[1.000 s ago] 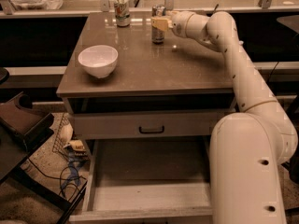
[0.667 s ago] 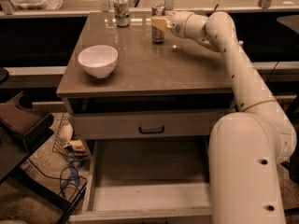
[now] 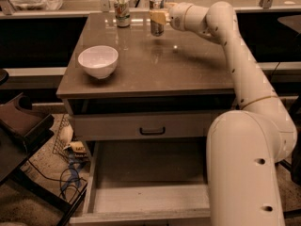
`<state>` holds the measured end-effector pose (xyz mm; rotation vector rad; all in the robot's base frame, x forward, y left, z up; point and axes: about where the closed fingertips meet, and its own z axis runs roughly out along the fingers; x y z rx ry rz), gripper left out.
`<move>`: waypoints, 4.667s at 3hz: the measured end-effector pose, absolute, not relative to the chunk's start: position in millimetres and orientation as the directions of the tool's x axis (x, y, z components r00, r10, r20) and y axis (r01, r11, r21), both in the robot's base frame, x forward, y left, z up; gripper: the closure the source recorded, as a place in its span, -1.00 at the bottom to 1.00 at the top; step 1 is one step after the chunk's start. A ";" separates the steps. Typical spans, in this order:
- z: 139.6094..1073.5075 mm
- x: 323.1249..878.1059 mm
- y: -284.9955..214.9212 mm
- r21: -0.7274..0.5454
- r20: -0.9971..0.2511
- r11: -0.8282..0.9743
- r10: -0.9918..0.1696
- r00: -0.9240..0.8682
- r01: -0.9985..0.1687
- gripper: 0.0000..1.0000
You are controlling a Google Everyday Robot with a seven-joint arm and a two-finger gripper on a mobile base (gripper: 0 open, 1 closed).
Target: Place redbull can into middle drawer
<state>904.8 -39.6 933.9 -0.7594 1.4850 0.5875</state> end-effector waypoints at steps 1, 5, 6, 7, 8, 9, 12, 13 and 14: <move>973.0 888.0 -51.7 -0.155 -0.987 0.652 -0.137 0.086 -0.742 1.00; 1130.2 659.1 -121.9 -0.326 -0.942 0.752 -0.205 0.267 -0.573 1.00; 1080.6 582.5 -111.9 -0.303 -0.953 0.715 -0.235 0.192 -0.630 1.00; 1039.4 537.7 -150.9 -0.264 -0.962 0.717 -0.245 0.122 -0.645 1.00; 994.9 506.9 -194.3 -0.210 -0.971 0.711 -0.235 0.055 -0.671 1.00; 971.7 505.7 -202.5 -0.179 -0.973 0.688 -0.232 0.021 -0.704 1.00; 905.4 512.4 -148.4 -0.178 -0.983 0.537 -0.127 0.129 -0.825 1.00; 825.1 513.0 -106.2 -0.201 -0.979 0.339 -0.038 0.200 -0.919 1.00; 780.0 507.4 -95.5 -0.189 -0.982 0.235 -0.033 0.186 -0.953 1.00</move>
Offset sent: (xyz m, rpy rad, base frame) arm -0.1287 -0.0772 0.1254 -0.0901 -0.1929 -0.1290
